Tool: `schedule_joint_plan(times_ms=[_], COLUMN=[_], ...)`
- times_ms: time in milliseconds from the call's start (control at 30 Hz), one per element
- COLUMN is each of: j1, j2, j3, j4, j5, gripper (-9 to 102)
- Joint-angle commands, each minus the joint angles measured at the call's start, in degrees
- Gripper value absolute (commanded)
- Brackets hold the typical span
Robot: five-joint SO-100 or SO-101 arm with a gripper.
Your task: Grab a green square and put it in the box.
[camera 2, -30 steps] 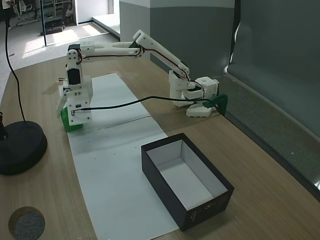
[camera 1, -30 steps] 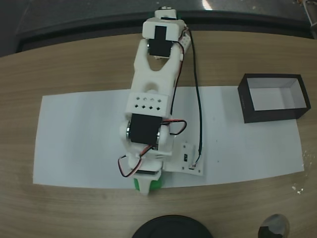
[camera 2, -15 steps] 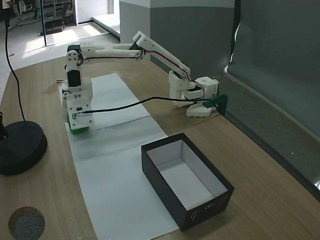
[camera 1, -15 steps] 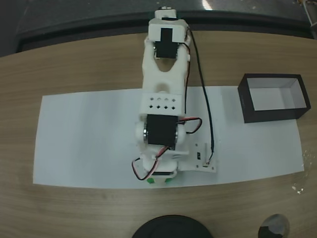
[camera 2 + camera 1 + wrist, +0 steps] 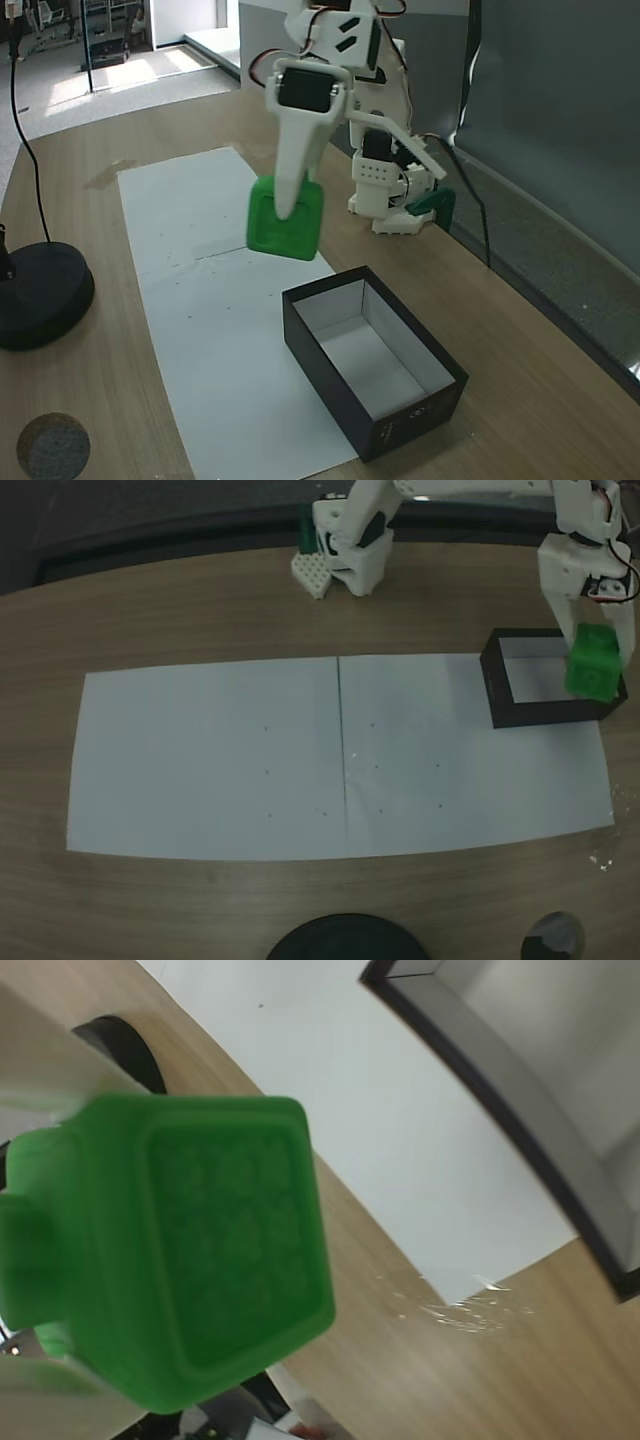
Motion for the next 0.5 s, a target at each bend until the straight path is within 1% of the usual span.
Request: schedule_joint_plan(times_ms=[0,67,333,467], j1=[-5.98,-8.17,-8.79,-9.32], j2=[9.05,9.58,9.58,9.58], j3=[7.38,11.16,22.59,27.60], j4=[-1.14,-2.29,-11.87,-14.50], j5=[0.00,-0.18,0.35,1.41], gripper=[15,15,15,15])
